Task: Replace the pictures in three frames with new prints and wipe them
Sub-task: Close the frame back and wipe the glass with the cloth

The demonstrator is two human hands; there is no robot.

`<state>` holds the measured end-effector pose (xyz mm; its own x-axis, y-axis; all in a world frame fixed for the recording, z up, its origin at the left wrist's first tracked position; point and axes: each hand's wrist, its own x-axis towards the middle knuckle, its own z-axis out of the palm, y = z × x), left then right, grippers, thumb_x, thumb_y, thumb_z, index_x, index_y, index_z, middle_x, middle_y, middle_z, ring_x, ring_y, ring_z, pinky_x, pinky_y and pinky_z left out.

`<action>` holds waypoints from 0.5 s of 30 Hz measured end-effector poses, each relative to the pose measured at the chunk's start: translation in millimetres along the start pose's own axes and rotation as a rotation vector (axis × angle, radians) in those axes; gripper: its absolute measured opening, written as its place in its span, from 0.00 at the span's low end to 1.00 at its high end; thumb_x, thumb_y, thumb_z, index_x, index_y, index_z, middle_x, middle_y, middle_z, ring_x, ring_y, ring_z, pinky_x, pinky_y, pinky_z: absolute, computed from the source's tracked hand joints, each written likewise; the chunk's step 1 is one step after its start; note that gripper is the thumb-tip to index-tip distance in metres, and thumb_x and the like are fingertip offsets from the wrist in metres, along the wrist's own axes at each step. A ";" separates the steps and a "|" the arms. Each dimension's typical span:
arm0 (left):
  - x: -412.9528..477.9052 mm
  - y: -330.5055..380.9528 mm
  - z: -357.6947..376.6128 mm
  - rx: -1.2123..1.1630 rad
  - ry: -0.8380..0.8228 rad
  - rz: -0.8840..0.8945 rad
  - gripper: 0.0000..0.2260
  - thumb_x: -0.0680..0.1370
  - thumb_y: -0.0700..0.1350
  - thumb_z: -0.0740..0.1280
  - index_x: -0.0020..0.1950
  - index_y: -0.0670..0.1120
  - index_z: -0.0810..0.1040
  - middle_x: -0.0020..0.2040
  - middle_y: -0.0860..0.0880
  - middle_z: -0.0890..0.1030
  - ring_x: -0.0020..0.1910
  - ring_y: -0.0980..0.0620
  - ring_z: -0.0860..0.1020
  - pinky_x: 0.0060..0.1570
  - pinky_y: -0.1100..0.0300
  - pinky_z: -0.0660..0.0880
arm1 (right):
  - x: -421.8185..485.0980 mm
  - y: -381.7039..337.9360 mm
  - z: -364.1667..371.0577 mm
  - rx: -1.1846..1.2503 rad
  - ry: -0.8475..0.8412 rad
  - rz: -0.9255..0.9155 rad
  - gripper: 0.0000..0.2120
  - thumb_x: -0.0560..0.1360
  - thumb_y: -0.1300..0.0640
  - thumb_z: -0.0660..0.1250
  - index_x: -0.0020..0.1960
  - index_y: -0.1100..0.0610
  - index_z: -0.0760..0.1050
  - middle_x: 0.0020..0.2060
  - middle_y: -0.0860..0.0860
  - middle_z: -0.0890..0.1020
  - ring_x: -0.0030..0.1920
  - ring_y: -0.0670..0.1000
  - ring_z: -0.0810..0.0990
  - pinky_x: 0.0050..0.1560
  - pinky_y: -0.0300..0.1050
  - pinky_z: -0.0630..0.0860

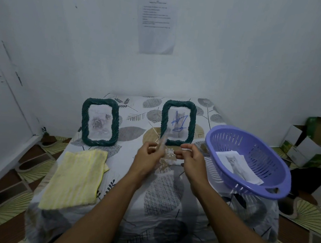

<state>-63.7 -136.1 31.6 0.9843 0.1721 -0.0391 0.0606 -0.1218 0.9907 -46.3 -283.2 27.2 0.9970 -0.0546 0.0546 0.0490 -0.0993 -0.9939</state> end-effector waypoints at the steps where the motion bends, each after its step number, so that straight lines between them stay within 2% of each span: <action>1: 0.7 2.1 -4.1 -0.160 0.005 -0.033 0.12 0.73 0.50 0.68 0.53 0.46 0.76 0.50 0.46 0.79 0.46 0.48 0.78 0.43 0.55 0.76 | 2.3 0.6 1.3 -0.029 0.006 0.013 0.07 0.80 0.59 0.58 0.54 0.53 0.74 0.49 0.50 0.82 0.50 0.49 0.80 0.45 0.43 0.74; 2: 1.6 3.3 -7.8 -0.340 -0.009 -0.087 0.11 0.71 0.48 0.66 0.50 0.43 0.76 0.46 0.44 0.79 0.43 0.46 0.77 0.43 0.54 0.75 | 4.8 2.1 2.8 -0.054 0.009 0.042 0.08 0.81 0.57 0.58 0.57 0.53 0.73 0.51 0.50 0.80 0.52 0.50 0.78 0.47 0.44 0.73; 4: 0.2 3.9 -14.5 -0.651 -0.057 -0.192 0.12 0.73 0.44 0.60 0.50 0.40 0.78 0.43 0.40 0.80 0.40 0.43 0.77 0.44 0.52 0.75 | 8.9 5.5 5.8 -0.074 0.000 0.132 0.11 0.81 0.55 0.58 0.61 0.52 0.72 0.55 0.51 0.78 0.54 0.52 0.77 0.53 0.49 0.74; 6: -1.4 -1.1 -20.2 -0.735 -0.067 -0.202 0.14 0.76 0.40 0.56 0.53 0.39 0.79 0.45 0.39 0.81 0.42 0.41 0.79 0.47 0.50 0.76 | 11.7 8.4 9.4 -0.024 -0.018 0.214 0.13 0.80 0.56 0.58 0.63 0.51 0.70 0.54 0.52 0.79 0.53 0.54 0.79 0.55 0.56 0.78; 9: -3.1 -9.3 -24.8 -0.630 -0.040 -0.122 0.13 0.76 0.35 0.56 0.56 0.38 0.76 0.51 0.36 0.79 0.48 0.40 0.77 0.52 0.46 0.75 | 12.9 10.6 12.5 0.034 -0.033 0.236 0.16 0.80 0.61 0.59 0.66 0.53 0.71 0.54 0.54 0.82 0.51 0.55 0.82 0.56 0.58 0.79; 12: -0.8 -13.4 -26.8 -0.424 0.021 -0.071 0.11 0.78 0.35 0.58 0.56 0.35 0.76 0.51 0.34 0.81 0.46 0.39 0.79 0.51 0.42 0.76 | 11.0 10.8 11.8 0.059 -0.046 0.203 0.16 0.79 0.63 0.61 0.66 0.56 0.73 0.55 0.54 0.83 0.53 0.54 0.82 0.57 0.55 0.79; 15: 4.3 -18.2 -32.6 -0.287 0.063 -0.039 0.10 0.78 0.36 0.60 0.55 0.40 0.78 0.51 0.36 0.83 0.45 0.40 0.81 0.49 0.42 0.78 | 9.3 6.2 10.6 0.107 -0.056 0.209 0.14 0.78 0.66 0.62 0.62 0.58 0.75 0.52 0.55 0.83 0.52 0.55 0.82 0.55 0.54 0.80</action>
<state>-66.0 -101.2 17.6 0.9693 0.2331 -0.0789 0.0403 0.1659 0.9853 -36.1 -273.8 20.6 0.9878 -0.0076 -0.1555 -0.1554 0.0148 -0.9877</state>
